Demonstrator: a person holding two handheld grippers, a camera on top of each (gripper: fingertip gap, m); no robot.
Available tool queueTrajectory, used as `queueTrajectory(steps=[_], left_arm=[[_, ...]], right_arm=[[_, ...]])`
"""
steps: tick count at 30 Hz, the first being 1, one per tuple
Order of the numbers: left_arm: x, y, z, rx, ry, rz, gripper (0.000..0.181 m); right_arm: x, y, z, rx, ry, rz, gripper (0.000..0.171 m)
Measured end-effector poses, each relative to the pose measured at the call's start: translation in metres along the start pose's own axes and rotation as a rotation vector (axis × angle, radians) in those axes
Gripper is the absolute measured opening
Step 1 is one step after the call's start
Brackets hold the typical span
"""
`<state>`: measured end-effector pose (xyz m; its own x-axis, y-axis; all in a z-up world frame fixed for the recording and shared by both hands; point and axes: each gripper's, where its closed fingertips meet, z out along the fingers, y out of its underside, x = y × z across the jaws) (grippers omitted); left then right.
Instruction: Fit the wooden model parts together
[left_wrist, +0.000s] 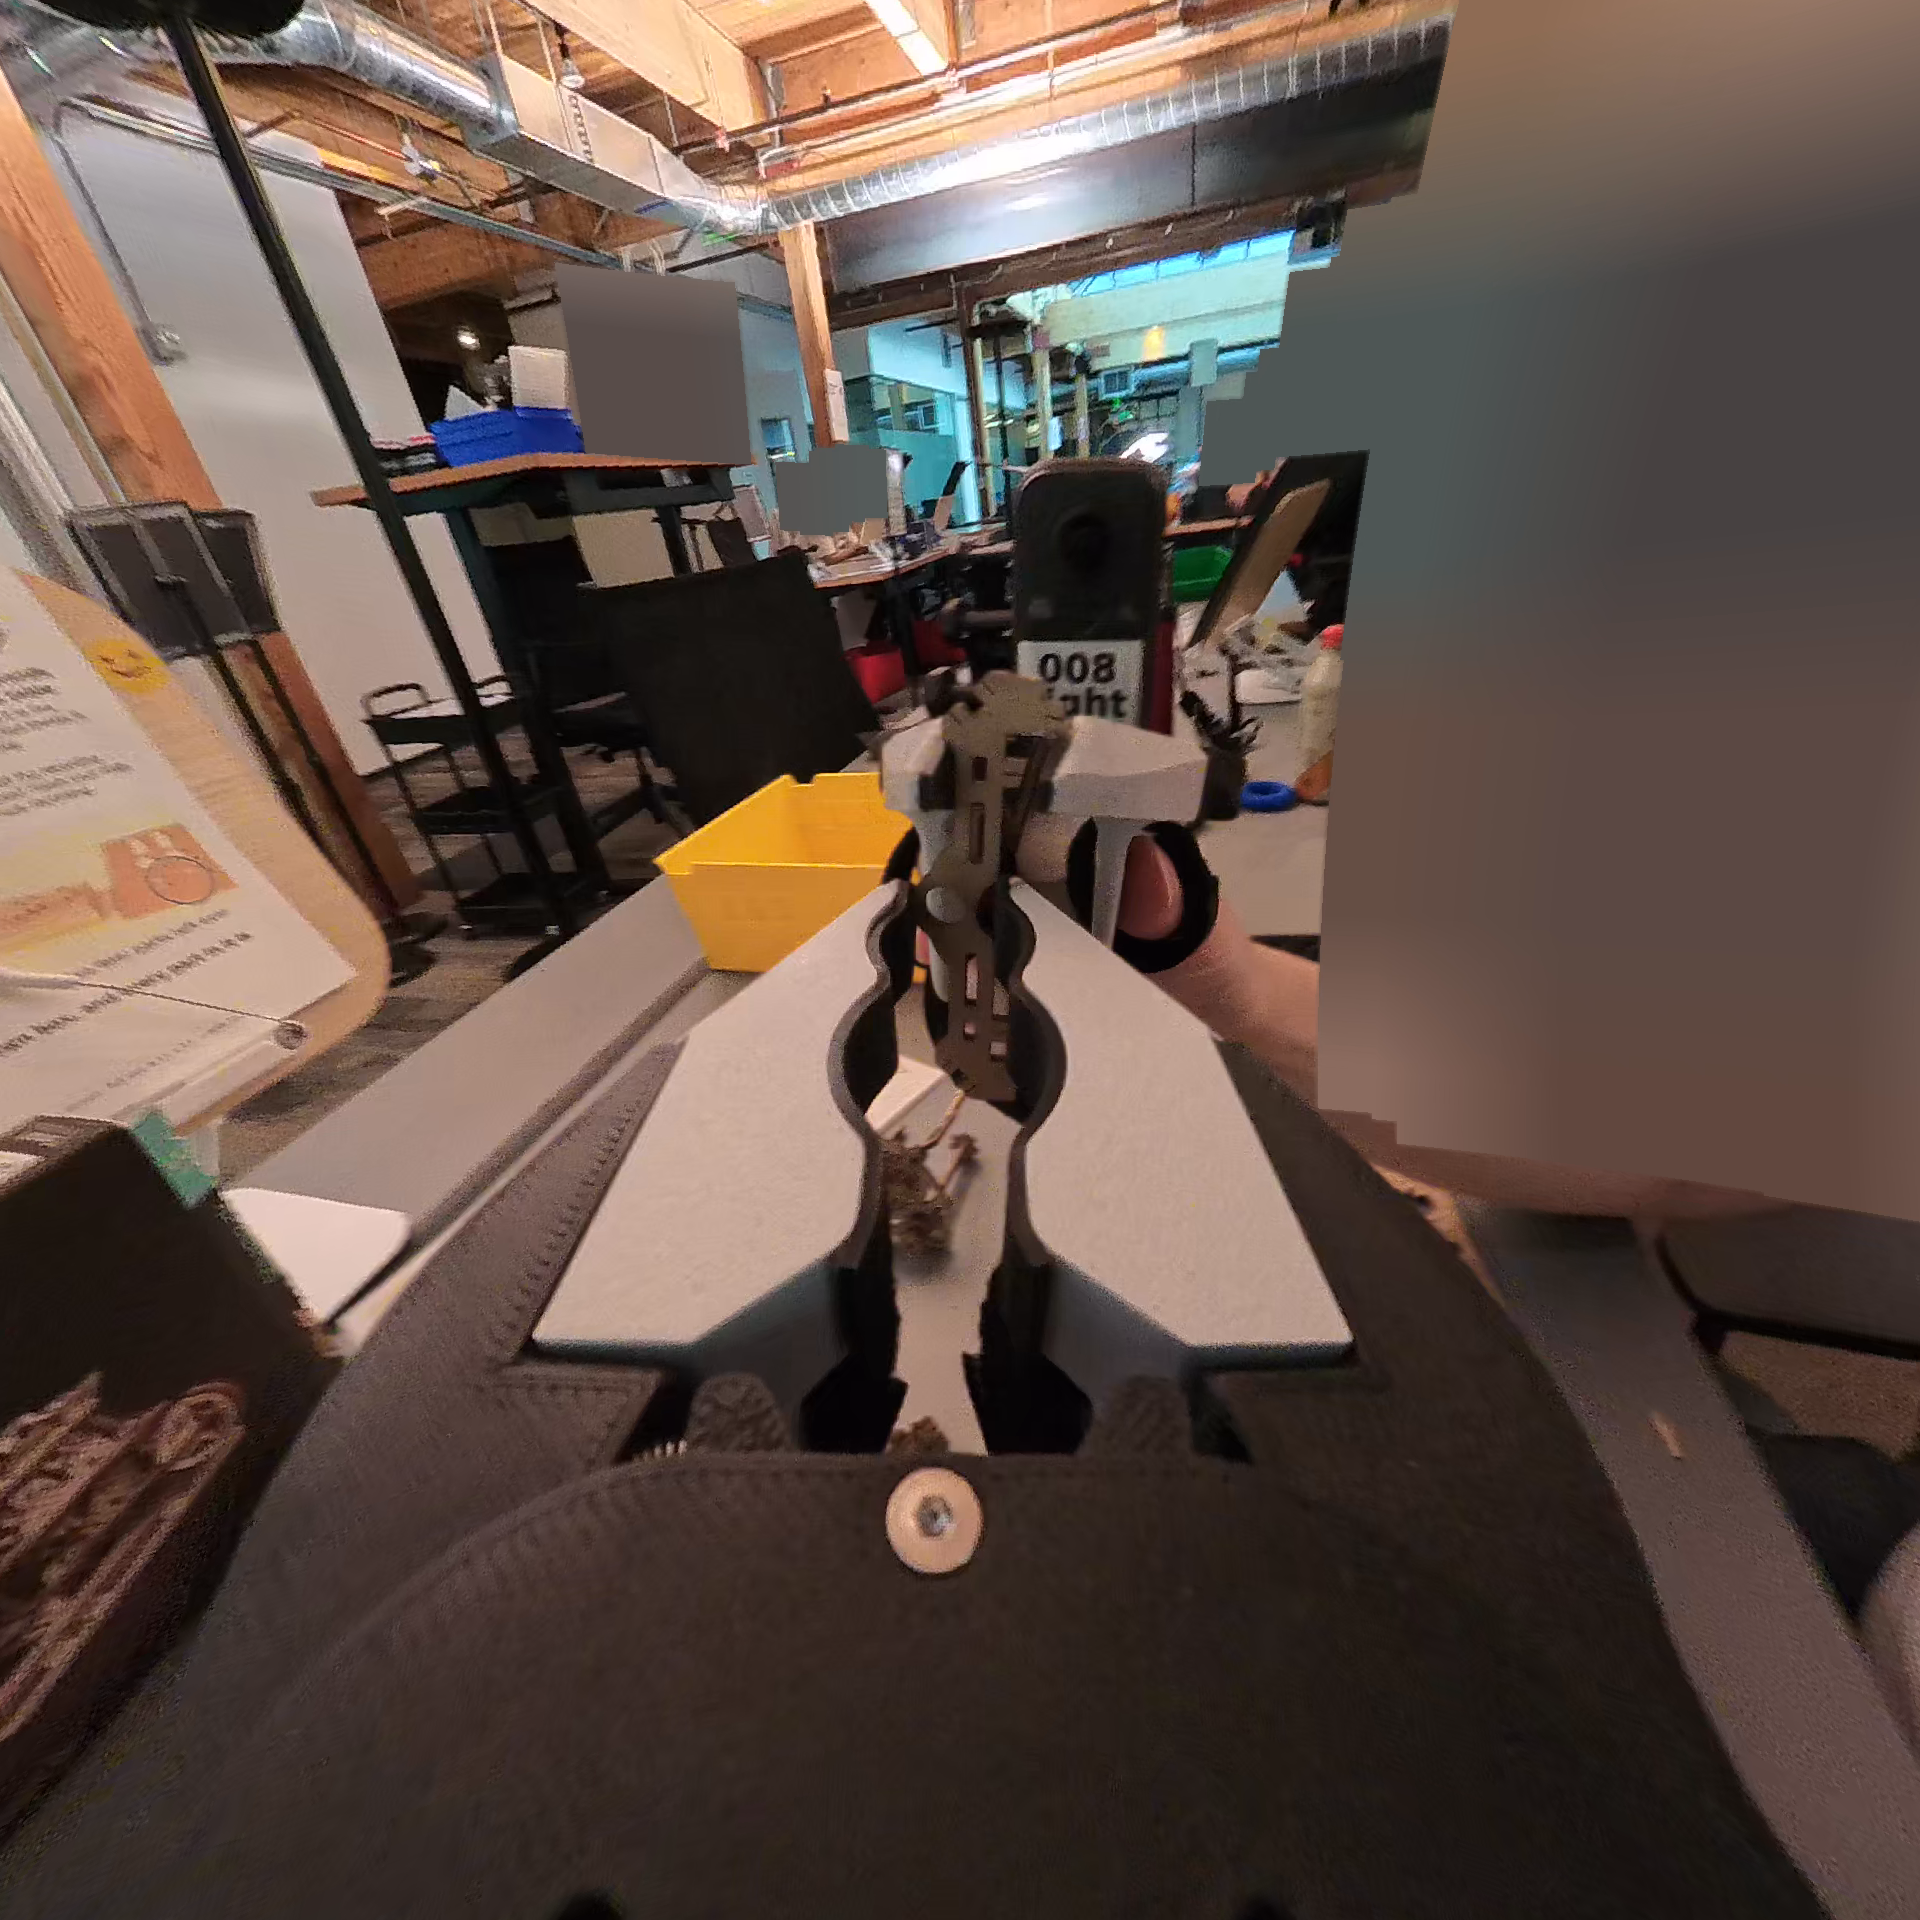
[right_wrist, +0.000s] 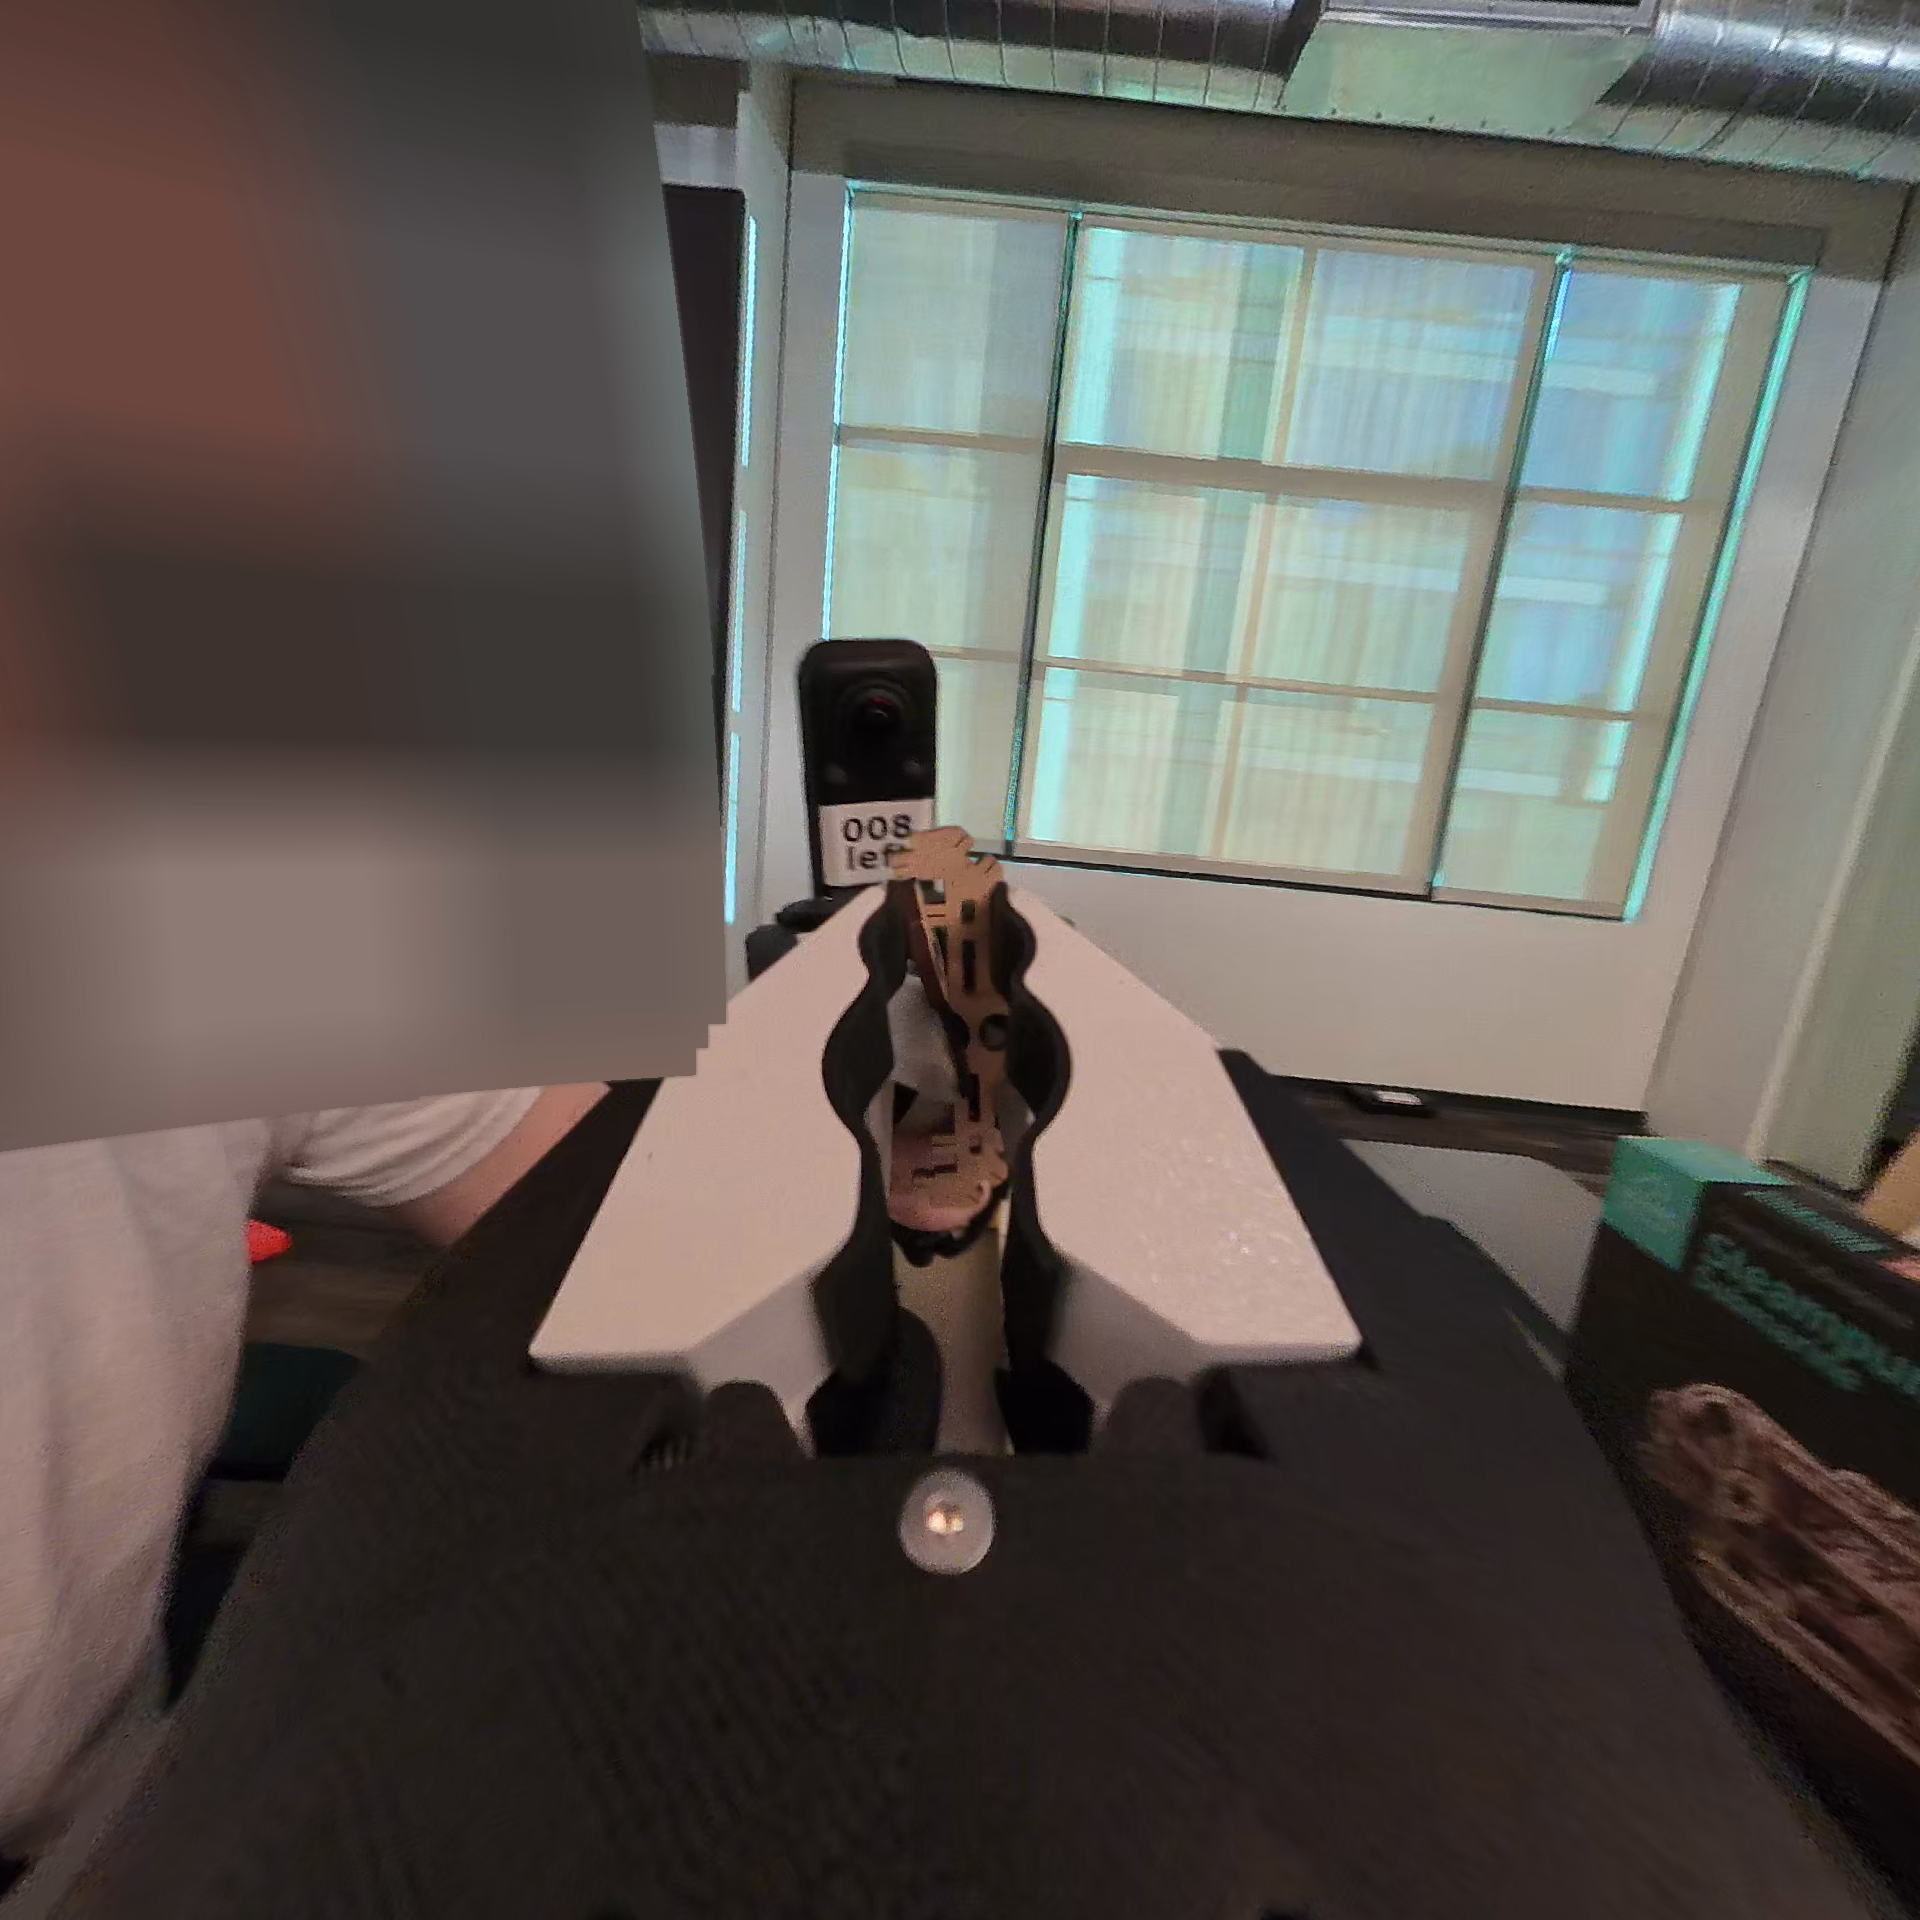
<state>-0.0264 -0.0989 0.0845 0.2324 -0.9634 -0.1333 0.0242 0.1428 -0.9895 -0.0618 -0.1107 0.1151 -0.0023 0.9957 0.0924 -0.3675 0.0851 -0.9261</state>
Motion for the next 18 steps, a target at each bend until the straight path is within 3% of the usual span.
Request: queueTrajectory(steps=[1,6,18], left_arm=[[0.0,-0.001,-0.001,0.01,0.023,-0.039,0.012],[0.0,-0.008,-0.004,0.059,0.09,-0.207,0.012],[-0.004,-0.001,-0.002,0.021,0.055,-0.205,0.012]], right_arm=[[0.0,0.0,0.0,0.002,-0.013,0.025,0.015],[0.006,-0.002,-0.006,-0.008,-0.001,0.034,0.015],[0.012,-0.004,-0.005,-0.009,0.024,0.117,0.021]])
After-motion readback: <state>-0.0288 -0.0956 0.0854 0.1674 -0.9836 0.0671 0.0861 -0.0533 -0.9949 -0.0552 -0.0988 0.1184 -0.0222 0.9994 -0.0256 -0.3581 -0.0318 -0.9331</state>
